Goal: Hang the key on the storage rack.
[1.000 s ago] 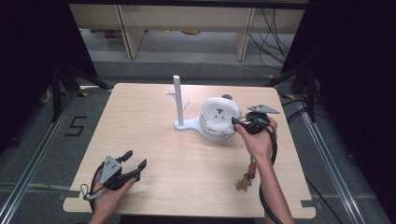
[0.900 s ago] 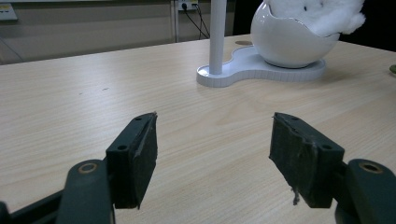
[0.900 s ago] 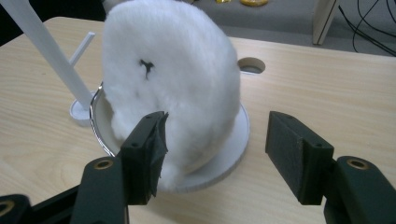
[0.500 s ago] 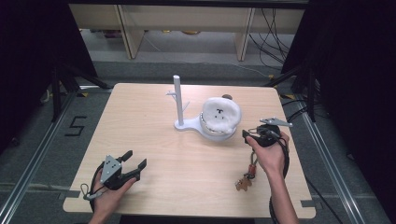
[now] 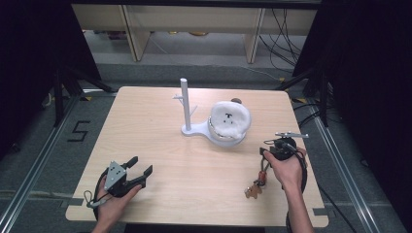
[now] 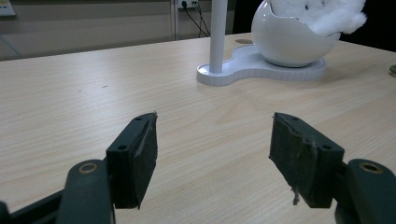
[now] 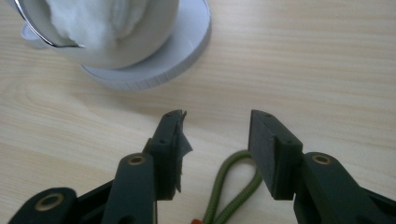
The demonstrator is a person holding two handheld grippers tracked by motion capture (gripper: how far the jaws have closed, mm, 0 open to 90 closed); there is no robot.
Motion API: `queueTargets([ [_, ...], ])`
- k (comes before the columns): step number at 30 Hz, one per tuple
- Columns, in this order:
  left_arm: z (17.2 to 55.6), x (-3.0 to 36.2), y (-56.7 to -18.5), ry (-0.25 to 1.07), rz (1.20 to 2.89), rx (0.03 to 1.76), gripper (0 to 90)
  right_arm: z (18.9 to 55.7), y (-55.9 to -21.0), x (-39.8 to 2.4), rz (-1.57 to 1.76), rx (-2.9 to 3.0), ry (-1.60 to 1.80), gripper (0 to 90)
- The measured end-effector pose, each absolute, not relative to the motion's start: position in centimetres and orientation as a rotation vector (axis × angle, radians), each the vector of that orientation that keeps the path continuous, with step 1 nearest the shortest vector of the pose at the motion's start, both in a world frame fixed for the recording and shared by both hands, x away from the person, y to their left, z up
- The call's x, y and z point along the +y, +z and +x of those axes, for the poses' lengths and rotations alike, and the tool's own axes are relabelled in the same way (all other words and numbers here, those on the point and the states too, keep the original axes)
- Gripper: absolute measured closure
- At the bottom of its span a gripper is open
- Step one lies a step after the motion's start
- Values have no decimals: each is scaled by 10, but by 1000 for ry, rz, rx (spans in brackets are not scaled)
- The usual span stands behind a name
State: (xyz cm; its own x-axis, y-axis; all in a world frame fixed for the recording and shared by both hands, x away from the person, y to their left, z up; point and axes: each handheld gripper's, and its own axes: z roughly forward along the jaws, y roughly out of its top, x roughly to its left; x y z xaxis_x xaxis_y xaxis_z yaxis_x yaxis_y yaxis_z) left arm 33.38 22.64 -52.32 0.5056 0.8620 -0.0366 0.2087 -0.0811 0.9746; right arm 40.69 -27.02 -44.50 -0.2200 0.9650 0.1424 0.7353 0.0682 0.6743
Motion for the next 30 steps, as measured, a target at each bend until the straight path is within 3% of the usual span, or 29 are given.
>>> queueTargets([
  [19,333,226,-524,705,1592,916,314,410,-469,-276,1998,2081,662,619],
  [26,332,226,-523,709,1604,932,314,409,-473,-270,2143,2093,633,692],
  [30,332,226,-523,709,1603,933,314,408,-472,-273,2124,2122,608,690],
])
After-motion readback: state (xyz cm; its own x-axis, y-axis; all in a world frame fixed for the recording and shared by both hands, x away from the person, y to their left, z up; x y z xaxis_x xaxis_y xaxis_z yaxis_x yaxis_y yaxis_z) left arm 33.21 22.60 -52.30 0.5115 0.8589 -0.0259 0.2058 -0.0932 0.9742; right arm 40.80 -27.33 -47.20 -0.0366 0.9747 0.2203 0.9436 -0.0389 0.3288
